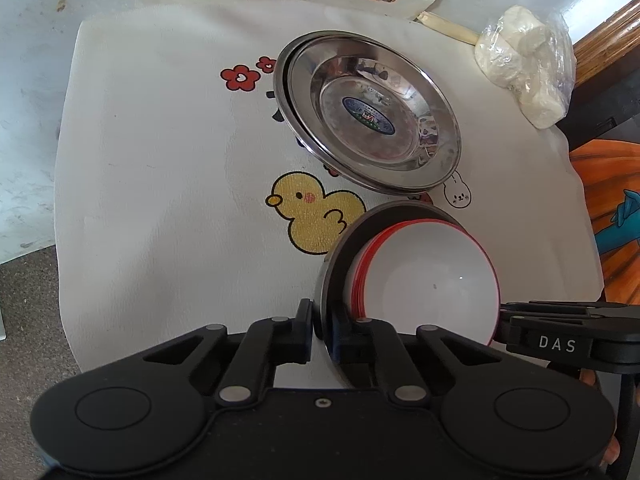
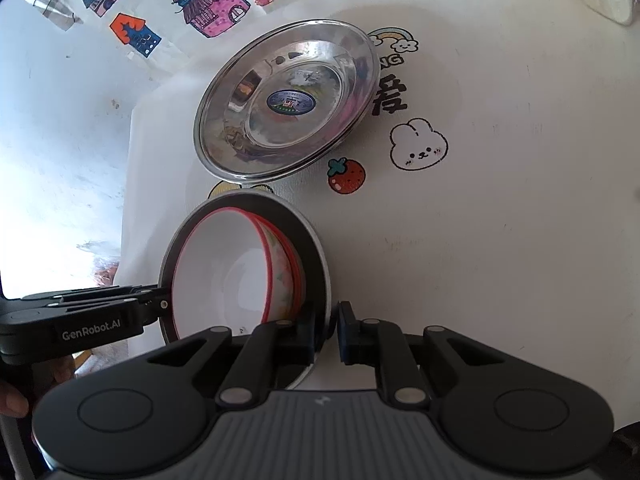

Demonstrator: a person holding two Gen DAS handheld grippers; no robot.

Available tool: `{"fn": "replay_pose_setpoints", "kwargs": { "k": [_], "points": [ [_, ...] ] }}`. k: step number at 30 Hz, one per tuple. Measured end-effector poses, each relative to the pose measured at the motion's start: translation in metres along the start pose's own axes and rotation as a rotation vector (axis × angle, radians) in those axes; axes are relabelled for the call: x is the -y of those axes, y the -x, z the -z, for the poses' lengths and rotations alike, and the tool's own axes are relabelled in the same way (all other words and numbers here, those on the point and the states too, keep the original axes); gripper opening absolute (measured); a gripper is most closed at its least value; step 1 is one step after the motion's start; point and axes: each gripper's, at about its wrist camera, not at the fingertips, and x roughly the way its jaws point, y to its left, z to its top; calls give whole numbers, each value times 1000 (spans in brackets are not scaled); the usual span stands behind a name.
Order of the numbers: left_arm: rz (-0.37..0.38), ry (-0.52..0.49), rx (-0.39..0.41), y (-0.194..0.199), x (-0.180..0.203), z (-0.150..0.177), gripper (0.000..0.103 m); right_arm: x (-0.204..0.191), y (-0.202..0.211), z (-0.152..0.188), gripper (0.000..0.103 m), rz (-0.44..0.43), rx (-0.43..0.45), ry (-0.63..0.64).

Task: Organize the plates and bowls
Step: 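Lift the stack with both grippers and carry it over the steel dish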

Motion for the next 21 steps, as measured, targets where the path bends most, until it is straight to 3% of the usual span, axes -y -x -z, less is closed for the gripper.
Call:
{"fn": "replay_pose_setpoints", "kwargs": {
  "k": [21],
  "points": [
    [30, 34, -8, 10, 1, 2, 7, 7, 9, 0, 13, -55, -24, -70]
  ]
}}
